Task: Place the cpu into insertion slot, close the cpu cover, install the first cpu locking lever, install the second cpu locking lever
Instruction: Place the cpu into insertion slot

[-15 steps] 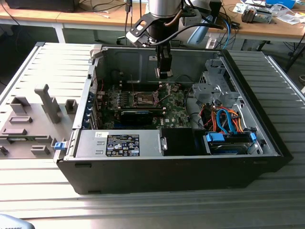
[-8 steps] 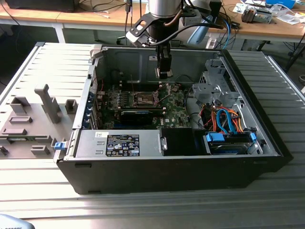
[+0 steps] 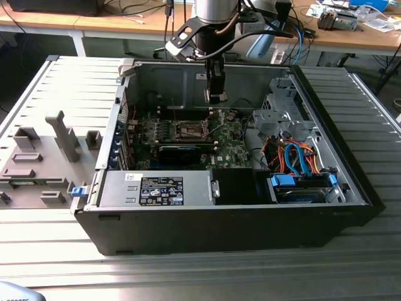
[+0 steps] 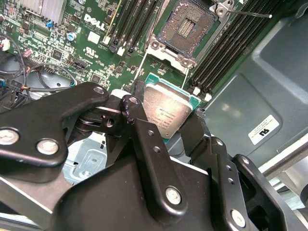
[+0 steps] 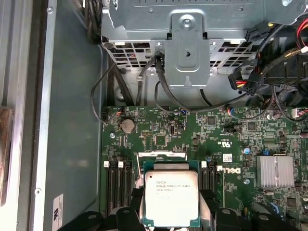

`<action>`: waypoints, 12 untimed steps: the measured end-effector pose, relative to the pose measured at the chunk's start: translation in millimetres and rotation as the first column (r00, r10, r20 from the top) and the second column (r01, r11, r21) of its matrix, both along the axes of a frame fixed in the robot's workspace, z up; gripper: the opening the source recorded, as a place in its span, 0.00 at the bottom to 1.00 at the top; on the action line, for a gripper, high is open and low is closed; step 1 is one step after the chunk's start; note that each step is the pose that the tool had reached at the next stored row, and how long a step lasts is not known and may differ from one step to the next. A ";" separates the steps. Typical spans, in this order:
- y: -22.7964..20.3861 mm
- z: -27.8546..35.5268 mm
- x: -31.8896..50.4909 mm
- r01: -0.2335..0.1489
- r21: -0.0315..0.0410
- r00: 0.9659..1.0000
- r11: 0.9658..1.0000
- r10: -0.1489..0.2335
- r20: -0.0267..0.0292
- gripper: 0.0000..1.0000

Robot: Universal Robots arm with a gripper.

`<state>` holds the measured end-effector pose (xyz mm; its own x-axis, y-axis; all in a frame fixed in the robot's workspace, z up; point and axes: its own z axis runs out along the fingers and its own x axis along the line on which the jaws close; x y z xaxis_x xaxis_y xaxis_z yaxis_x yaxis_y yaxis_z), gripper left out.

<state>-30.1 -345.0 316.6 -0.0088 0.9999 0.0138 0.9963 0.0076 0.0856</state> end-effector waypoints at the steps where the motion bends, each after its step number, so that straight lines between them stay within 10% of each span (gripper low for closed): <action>1: 0.0 0.0 0.0 0.001 0.000 1.000 1.000 -0.001 0.000 0.54; 12: 0.0 -2.2 -0.7 0.001 0.000 1.000 1.000 -0.001 0.000 0.54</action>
